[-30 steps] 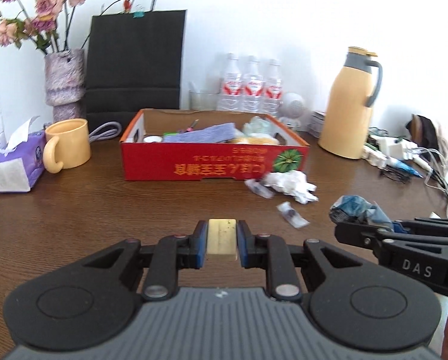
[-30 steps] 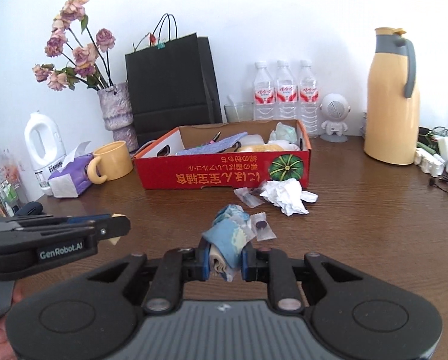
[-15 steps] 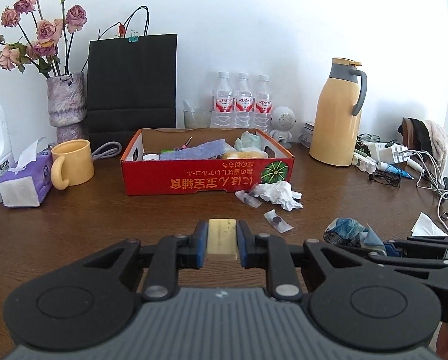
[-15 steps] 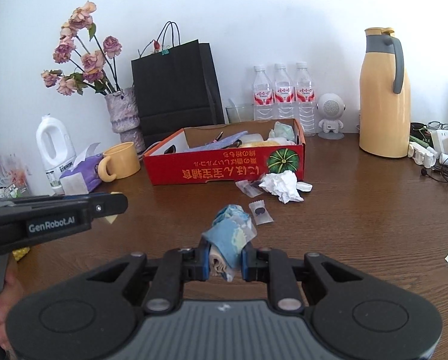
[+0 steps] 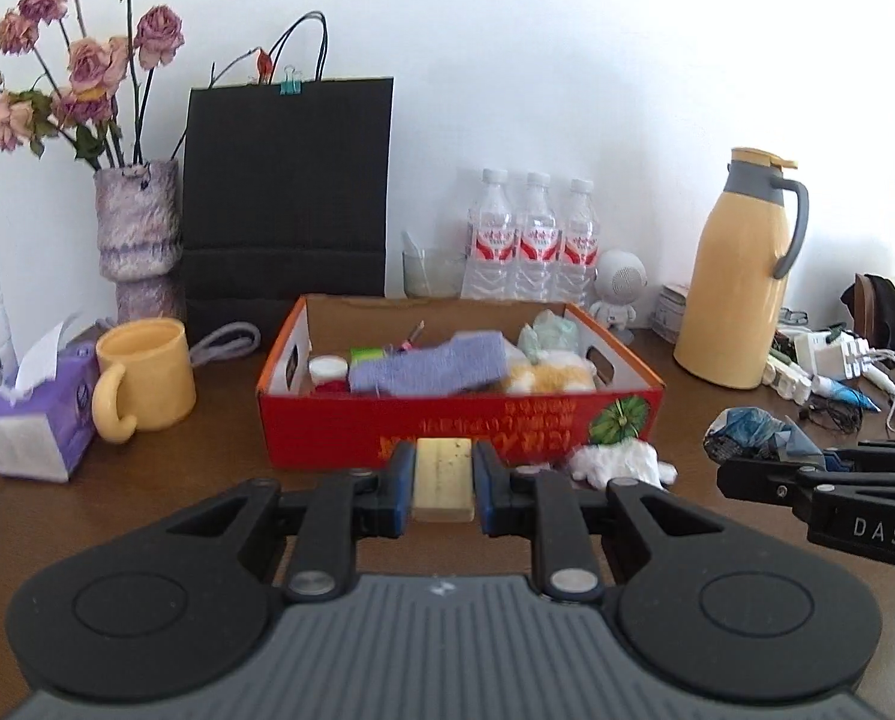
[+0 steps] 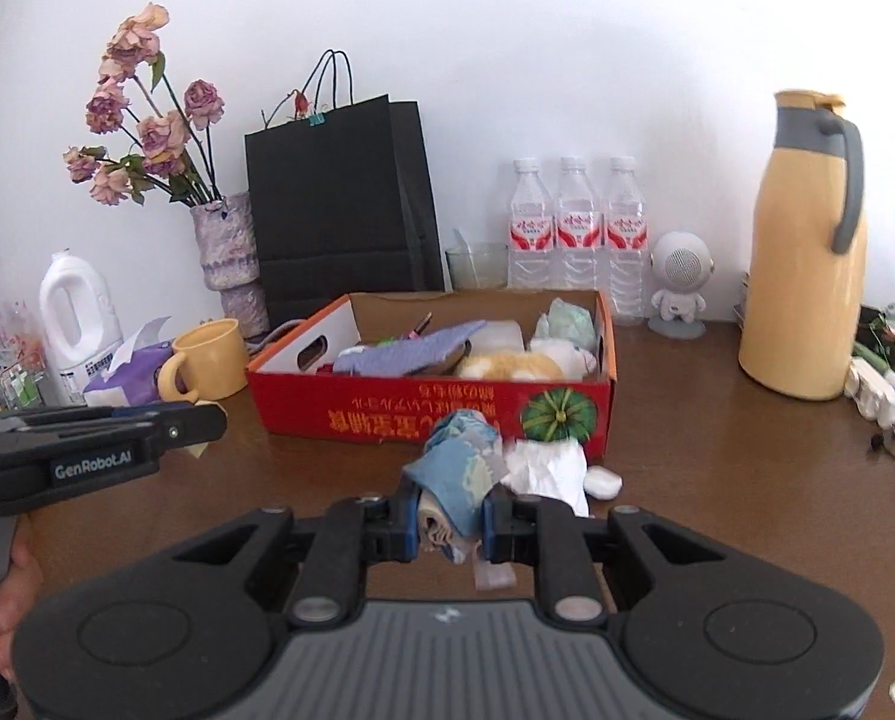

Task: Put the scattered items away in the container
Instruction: 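Carry wooden block and blue-white packet into the box and open both tools, then withdraw both tools from the box back over the desk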

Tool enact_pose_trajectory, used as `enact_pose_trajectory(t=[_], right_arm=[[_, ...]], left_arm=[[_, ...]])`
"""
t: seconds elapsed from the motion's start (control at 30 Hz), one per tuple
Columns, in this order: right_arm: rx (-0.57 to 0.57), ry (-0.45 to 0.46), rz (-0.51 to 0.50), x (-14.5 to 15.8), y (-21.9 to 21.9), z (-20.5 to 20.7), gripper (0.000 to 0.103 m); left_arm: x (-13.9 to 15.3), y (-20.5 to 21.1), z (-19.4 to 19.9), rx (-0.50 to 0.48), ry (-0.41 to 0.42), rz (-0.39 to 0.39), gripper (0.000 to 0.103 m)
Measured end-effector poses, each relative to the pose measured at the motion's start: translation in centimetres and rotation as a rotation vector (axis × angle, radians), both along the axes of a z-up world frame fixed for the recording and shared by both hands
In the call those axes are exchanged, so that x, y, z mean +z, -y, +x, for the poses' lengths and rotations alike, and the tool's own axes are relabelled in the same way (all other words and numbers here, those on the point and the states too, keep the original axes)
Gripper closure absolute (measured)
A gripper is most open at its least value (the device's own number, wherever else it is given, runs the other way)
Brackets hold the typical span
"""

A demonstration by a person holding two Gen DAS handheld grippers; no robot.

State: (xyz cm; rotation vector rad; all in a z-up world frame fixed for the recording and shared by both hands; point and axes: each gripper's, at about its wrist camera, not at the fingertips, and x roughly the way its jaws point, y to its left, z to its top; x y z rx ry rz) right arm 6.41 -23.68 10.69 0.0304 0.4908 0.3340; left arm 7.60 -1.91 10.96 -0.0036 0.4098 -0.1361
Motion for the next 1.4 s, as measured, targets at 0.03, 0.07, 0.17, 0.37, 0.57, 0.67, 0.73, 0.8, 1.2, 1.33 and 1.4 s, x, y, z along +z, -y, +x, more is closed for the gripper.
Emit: enact_pose_trajectory(t=[0.03,0.07,0.17,0.37,0.57,0.67,0.73,0.8,1.2,1.33,1.4], right_arm=[[0.012,0.012,-0.015,0.8,-0.2,1.5,0.086],[0.023,0.026,-0.029,1.7,-0.4,3.1,0.086],[0.055,0.039,-0.057,4.2,-0.7,8.4,0.086],[0.083,-0.115,-0.077,6.1,0.3,19.4,0.085],[0.084,-0.394,-0.213,2.0,-0.6,26.6,0.085],[0.081,-0.488,-0.351,-0.7,-1.5,28.2,0.085],[0.097,-0.538,-0.421,-2.2,-2.2,28.7,0.085],[0.095,-0.571,-0.445,-3.0,-2.6,29.2,0.084],[0.091,-0.753,-0.172,1.7,-1.3,31.9,0.012],[0.034,-0.761,-0.187,4.0,-2.3,32.5,0.012],[-0.015,-0.764,-0.216,4.8,-2.7,32.4,0.012]], left_arm=[[0.8,-0.3,1.5,-0.004,0.014,0.001,0.082],[1.6,-0.6,3.1,-0.009,0.020,0.000,0.082],[3.9,-1.7,8.8,-0.018,0.010,-0.012,0.082],[4.8,-3.9,19.8,0.003,-0.127,-0.007,0.082],[-0.4,-4.4,26.1,0.024,-0.382,0.091,0.082],[-2.3,-4.6,26.6,0.018,-0.440,0.140,0.082],[-3.1,-4.8,26.6,0.003,-0.462,0.157,0.082],[-3.5,-4.9,26.8,-0.007,-0.491,0.160,0.081],[2.3,-5.2,27.7,0.013,-0.531,0.119,0.030],[5.7,-3.3,28.1,0.051,-0.557,0.151,0.012],[6.7,-2.5,28.0,0.057,-0.583,0.155,0.006]])
